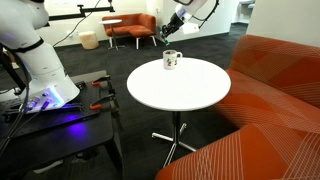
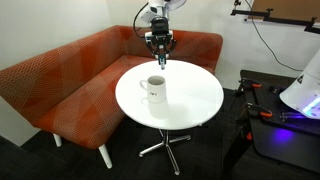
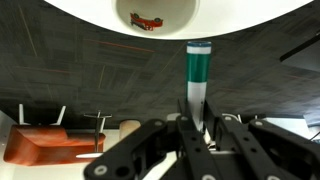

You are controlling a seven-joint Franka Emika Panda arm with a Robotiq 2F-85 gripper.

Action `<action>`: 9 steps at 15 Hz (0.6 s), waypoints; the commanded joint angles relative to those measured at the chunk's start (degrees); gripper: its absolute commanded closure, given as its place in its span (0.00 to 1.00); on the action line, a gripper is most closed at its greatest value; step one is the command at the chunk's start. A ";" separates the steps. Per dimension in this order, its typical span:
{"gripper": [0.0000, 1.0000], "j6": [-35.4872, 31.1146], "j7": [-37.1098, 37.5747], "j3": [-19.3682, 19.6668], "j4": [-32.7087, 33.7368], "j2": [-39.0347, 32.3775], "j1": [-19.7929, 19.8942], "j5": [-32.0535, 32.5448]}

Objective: Put the marker in the mug

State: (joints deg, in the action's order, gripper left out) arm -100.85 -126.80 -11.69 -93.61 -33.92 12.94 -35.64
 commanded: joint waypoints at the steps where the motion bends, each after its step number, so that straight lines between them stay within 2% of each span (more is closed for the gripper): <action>1: 0.95 5.59 -2.79 1.30 6.04 -4.02 -0.93 0.06; 9: 0.95 10.07 -3.13 1.10 13.25 -10.17 -1.53 0.18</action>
State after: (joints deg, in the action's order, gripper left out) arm -93.78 -129.29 -11.49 -84.66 -41.66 12.50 -35.58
